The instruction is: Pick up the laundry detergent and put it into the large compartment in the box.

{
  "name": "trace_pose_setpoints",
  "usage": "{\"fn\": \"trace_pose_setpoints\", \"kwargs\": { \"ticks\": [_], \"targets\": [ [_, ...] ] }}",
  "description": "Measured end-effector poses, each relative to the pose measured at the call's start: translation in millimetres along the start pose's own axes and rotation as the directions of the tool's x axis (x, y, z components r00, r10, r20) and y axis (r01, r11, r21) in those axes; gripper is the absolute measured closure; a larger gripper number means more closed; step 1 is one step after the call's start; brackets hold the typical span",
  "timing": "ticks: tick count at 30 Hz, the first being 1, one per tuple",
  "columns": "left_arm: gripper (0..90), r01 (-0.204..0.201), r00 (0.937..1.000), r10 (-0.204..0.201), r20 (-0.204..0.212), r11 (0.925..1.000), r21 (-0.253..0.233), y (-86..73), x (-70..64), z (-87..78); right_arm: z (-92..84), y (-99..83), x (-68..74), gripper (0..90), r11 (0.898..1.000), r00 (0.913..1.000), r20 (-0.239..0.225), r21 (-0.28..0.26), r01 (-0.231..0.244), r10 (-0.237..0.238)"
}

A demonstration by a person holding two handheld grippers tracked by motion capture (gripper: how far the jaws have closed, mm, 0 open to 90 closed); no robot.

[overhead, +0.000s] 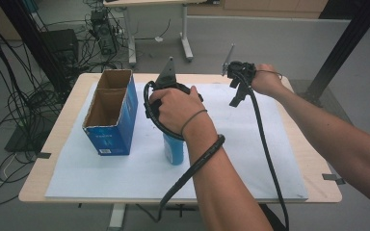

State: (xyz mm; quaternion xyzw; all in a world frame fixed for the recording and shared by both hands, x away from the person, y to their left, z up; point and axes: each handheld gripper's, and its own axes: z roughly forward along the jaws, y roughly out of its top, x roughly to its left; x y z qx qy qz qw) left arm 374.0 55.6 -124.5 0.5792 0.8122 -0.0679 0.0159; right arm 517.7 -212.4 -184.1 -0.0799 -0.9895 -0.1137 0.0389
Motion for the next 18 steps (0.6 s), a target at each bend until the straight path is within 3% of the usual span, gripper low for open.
{"fn": "trace_pose_setpoints", "kwargs": {
  "ticks": [18],
  "targets": [
    [5.3, 0.001, 1.0000, -0.001, -0.006, 1.0000, -0.009, -2.4, 1.7, 0.1, 1.1, 0.1, 0.6, 3.7, 1.000, 1.0000, -0.004, -0.003, -0.001, 0.001]
  ]
}}
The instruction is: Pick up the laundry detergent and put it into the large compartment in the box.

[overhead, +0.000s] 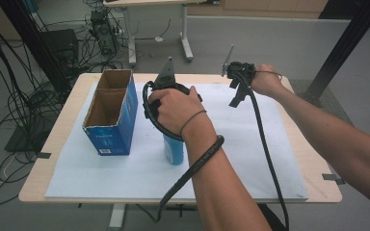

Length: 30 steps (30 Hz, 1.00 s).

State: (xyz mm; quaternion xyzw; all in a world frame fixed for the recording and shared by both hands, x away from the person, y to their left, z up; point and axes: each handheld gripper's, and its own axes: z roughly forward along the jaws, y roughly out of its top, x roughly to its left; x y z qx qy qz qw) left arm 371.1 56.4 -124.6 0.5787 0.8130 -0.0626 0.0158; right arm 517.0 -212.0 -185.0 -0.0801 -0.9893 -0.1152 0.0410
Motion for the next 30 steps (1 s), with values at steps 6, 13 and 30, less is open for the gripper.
{"fn": "trace_pose_setpoints", "kwargs": {
  "ticks": [6, 13, 30],
  "targets": [
    [5.3, 0.000, 1.0000, 0.000, -0.004, 1.0000, -0.007, -0.7, 1.2, 4.1, 1.1, 1.1, -0.2, 3.7, 1.000, 1.0000, -0.002, 0.003, 0.002, -0.002],
    [5.4, 0.003, 1.0000, -0.003, -0.006, 1.0000, -0.003, 0.3, 3.0, 12.9, 4.2, 2.0, -0.2, 3.7, 1.000, 1.0000, -0.006, 0.011, -0.004, 0.004],
    [6.2, 0.012, 0.9999, -0.012, -0.012, 0.9999, 0.001, 2.1, 4.8, 35.0, 10.4, 2.6, -2.4, 3.7, 1.000, 0.9999, -0.013, 0.018, 0.008, -0.007]
  ]
}}
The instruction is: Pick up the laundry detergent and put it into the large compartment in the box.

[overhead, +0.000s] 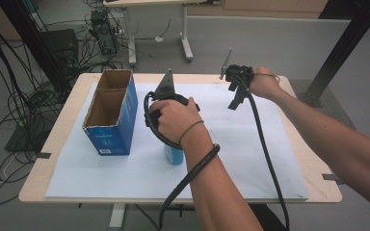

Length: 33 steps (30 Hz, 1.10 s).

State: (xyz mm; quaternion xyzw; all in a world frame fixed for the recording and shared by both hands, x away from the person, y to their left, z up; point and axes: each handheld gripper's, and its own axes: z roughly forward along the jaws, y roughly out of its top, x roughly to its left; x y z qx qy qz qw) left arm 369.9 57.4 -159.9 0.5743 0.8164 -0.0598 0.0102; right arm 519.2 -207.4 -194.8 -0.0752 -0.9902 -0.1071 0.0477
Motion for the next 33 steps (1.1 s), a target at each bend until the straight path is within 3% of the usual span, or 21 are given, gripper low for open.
{"fn": "trace_pose_setpoints", "kwargs": {
  "ticks": [18, 33],
  "targets": [
    [6.8, 0.009, 1.0000, -0.009, 0.004, 0.9999, 0.011, 2.2, 7.1, 15.6, 8.6, -1.7, -2.6, 3.8, 1.000, 0.9999, -0.012, 0.002, -0.006, 0.006],
    [19.3, 0.019, 0.9998, -0.019, 0.000, 0.9997, 0.012, 3.2, 8.4, 16.0, 10.0, -1.9, -3.0, 3.7, 1.000, 0.9997, -0.017, 0.006, -0.017, 0.017]
  ]
}}
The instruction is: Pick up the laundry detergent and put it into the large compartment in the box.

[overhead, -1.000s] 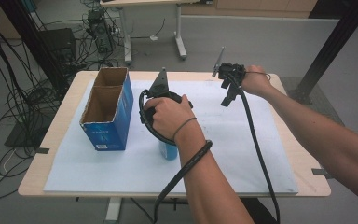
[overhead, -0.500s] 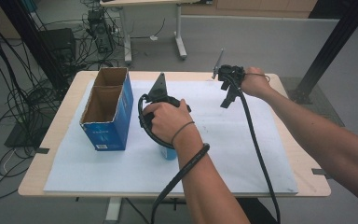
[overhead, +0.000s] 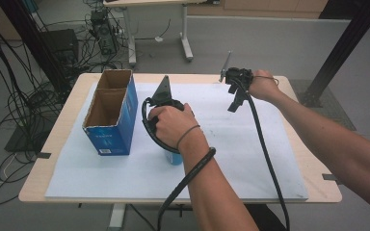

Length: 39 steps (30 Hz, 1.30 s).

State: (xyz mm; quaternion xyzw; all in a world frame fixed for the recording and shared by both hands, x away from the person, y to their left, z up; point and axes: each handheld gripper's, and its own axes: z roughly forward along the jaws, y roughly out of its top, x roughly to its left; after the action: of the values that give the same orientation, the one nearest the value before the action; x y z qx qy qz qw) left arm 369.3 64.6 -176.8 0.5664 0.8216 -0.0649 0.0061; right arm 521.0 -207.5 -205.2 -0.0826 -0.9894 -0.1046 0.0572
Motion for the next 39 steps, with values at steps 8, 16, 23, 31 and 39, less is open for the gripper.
{"fn": "trace_pose_setpoints", "kwargs": {
  "ticks": [8, 16, 23, 31, 39],
  "targets": [
    [25.9, -0.001, 1.0000, 0.001, 0.002, 1.0000, 0.004, 1.6, 0.2, -0.7, -0.2, -1.5, -0.5, 3.7, 1.000, 1.0000, 0.001, -0.007, 0.006, -0.006],
    [30.0, -0.007, 1.0000, 0.007, -0.002, 1.0000, 0.005, 2.6, -0.5, -2.3, -0.8, -3.7, -0.9, 3.6, 1.000, 1.0000, 0.003, -0.011, 0.005, -0.005],
    [34.8, -0.008, 1.0000, 0.008, -0.005, 0.9999, 0.012, 3.1, -0.9, 0.7, -1.8, -4.3, -0.5, 3.6, 1.000, 1.0000, 0.005, -0.011, 0.006, -0.006],
    [36.1, -0.016, 0.9995, 0.016, -0.028, 0.9998, 0.012, 3.4, -7.3, 0.2, -2.4, -4.3, 0.1, 3.6, 1.000, 1.0000, 0.006, -0.006, -0.002, 0.002],
    [36.5, -0.010, 0.9993, 0.011, -0.035, 0.9999, 0.006, 1.4, -9.1, 0.0, -1.9, -4.0, 1.1, 3.7, 1.000, 1.0000, 0.007, -0.006, 0.000, 0.000]
  ]
}}
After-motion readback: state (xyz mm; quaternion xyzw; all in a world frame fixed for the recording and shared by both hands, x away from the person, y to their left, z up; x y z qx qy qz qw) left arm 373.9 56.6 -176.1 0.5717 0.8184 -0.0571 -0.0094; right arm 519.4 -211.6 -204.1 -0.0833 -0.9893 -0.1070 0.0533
